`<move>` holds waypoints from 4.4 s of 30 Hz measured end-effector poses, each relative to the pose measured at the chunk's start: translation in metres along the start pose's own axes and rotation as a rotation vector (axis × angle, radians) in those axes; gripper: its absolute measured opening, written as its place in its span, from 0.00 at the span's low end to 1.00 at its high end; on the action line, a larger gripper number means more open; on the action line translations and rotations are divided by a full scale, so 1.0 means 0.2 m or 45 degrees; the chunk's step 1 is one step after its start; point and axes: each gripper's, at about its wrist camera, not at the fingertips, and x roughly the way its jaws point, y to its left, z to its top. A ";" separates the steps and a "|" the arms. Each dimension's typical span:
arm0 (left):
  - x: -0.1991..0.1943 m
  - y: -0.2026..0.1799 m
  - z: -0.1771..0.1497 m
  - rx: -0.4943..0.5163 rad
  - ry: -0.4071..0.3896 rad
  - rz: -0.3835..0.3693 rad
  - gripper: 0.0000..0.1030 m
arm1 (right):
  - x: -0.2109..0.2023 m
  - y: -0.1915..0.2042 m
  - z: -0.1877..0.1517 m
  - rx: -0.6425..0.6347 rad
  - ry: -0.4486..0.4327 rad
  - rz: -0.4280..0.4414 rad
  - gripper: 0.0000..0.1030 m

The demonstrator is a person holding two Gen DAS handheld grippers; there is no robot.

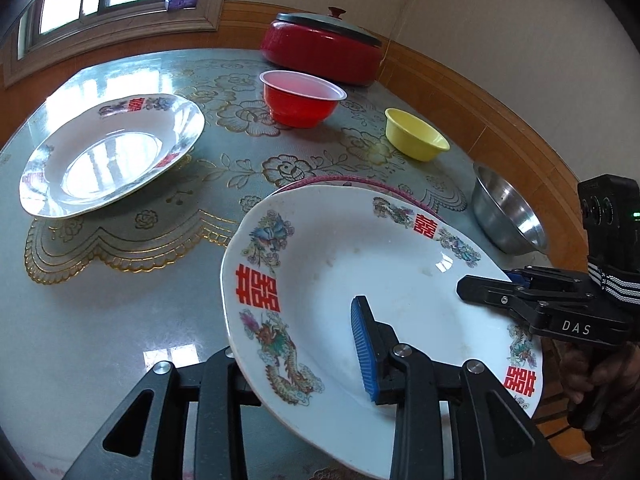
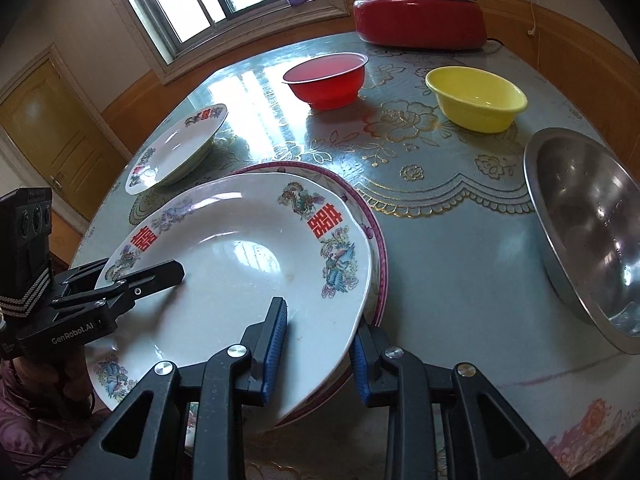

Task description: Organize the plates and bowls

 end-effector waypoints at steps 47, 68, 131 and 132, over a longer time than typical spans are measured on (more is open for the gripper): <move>-0.17 -0.07 -0.09 0.106 0.051 0.011 0.54 | -0.09 0.15 -0.06 -0.334 -0.021 -0.408 0.30; -0.22 0.16 -0.07 -0.053 0.012 0.123 0.57 | -0.09 0.18 0.03 -0.191 -0.019 -0.260 0.29; -0.16 1.25 0.45 -0.404 -0.142 0.231 0.51 | 0.86 0.49 0.92 0.431 0.122 0.336 0.37; -0.14 1.26 0.46 -0.399 -0.135 0.226 0.49 | 0.88 0.50 0.93 0.422 0.129 0.337 0.37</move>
